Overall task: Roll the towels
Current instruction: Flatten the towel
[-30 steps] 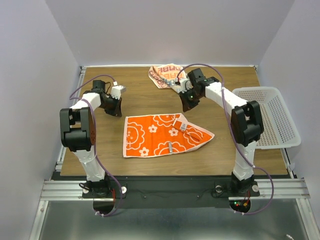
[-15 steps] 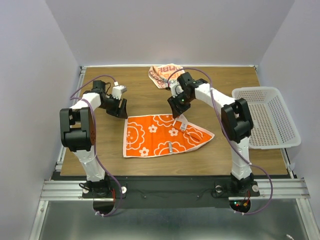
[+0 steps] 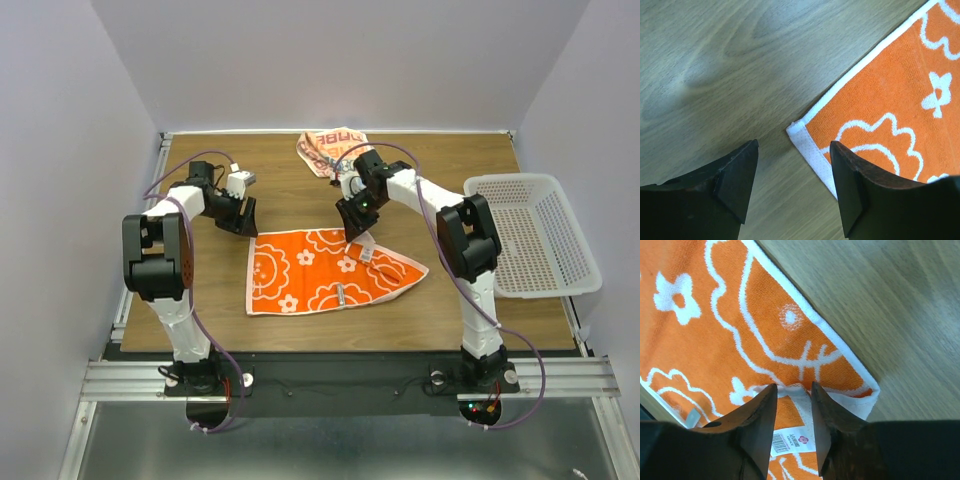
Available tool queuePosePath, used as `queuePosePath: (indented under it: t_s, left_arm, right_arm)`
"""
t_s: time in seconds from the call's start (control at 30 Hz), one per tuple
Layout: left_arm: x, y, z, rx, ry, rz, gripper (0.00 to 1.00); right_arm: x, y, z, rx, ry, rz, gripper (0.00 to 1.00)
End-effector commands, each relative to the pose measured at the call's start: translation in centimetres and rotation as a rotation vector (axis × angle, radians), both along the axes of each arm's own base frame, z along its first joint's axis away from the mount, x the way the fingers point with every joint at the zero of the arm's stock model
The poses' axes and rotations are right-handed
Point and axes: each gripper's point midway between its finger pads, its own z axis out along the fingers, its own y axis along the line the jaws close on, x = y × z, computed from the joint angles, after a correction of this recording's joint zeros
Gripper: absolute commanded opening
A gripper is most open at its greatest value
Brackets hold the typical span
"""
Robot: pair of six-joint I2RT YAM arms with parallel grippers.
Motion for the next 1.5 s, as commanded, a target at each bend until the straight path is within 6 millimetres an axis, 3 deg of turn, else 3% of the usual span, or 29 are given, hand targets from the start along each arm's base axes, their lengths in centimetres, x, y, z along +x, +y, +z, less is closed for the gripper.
queuePosePath:
  t_s: [0.0,0.17,0.3,0.4,0.6,0.63,0.77,0.87,0.93,1.1,1.23,1.47]
  left_arm:
    - [0.2,-0.7,-0.2,-0.005,0.003,0.002,0.7]
    - [0.4,-0.9,-0.7,0.009,0.004,0.012,0.7]
    - [0.2,-2.0,-1.3,0.011,0.01,-0.011,0.62]
    - [0.1,-2.4,-1.6,0.014,0.012,-0.018,0.5]
    - [0.0,-2.4,-1.7,0.026,0.007,-0.017,0.15]
    - [-0.1,-2.3,-1.6,0.028,0.007,-0.019,0.01]
    - [-0.1,-1.2,-0.8,0.077,-0.017,-0.011,0.0]
    - [0.4,0.4,0.5,0.114,-0.05,0.004,0.0]
    - [0.9,2.7,1.1,0.137,-0.06,0.03,0.0]
    - [1.7,4.3,1.8,0.181,-0.078,0.038,0.0]
    - [2.5,4.7,1.8,0.203,-0.088,0.042,0.0]
    - [4.3,5.3,1.6,0.236,-0.13,-0.001,0.0]
  right_arm:
    - [-0.8,1.1,1.7,0.055,0.019,0.021,0.38]
    - [-1.5,0.5,0.6,0.033,0.047,0.036,0.32]
    - [-1.5,0.2,0.2,0.016,0.042,0.038,0.17]
    - [-1.3,0.2,0.7,0.018,0.028,0.037,0.01]
    - [-0.2,0.3,3.4,0.03,-0.047,0.02,0.01]
    - [0.2,0.3,4.0,0.03,-0.066,0.014,0.01]
    - [1.7,-1.2,6.9,0.009,-0.158,-0.044,0.01]
    - [3.1,-3.5,8.3,-0.017,-0.213,-0.099,0.01]
    - [4.0,-5.7,9.1,-0.045,-0.251,-0.141,0.01]
    - [5.8,-9.8,7.4,-0.137,-0.294,-0.217,0.01]
    - [7.3,-11.9,5.7,-0.192,-0.326,-0.285,0.0]
    - [8.4,-12.8,2.8,-0.217,-0.321,-0.314,0.01]
